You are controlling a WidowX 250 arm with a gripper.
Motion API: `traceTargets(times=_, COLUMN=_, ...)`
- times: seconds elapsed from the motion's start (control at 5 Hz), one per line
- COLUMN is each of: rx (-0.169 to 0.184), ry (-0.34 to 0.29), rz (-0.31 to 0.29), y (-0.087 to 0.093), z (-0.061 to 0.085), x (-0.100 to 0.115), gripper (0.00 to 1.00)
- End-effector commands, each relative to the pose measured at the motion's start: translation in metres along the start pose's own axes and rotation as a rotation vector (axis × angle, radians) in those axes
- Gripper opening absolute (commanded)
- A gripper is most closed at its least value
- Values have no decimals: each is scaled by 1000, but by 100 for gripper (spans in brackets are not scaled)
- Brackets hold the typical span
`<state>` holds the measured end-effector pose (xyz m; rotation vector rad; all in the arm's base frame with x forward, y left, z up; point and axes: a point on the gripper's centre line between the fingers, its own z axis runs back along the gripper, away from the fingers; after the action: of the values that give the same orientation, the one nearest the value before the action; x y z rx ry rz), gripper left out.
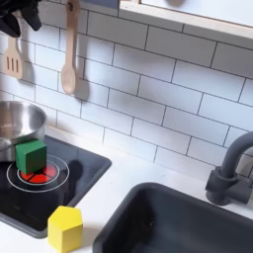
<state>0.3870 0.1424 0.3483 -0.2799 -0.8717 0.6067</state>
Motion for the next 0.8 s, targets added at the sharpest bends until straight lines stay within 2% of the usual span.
traceTargets(times=0.0, rx=-4, ry=-4, rz=-10, y=-1, z=2, x=1, gripper=0)
traceTargets(times=0.2, rx=-28, ry=-18, rz=-10, y=-6, z=5, x=6, gripper=0)
traceTargets(times=0.6, rx=-40, ry=-67, rz=4, y=-5, z=8, x=15, gripper=0)
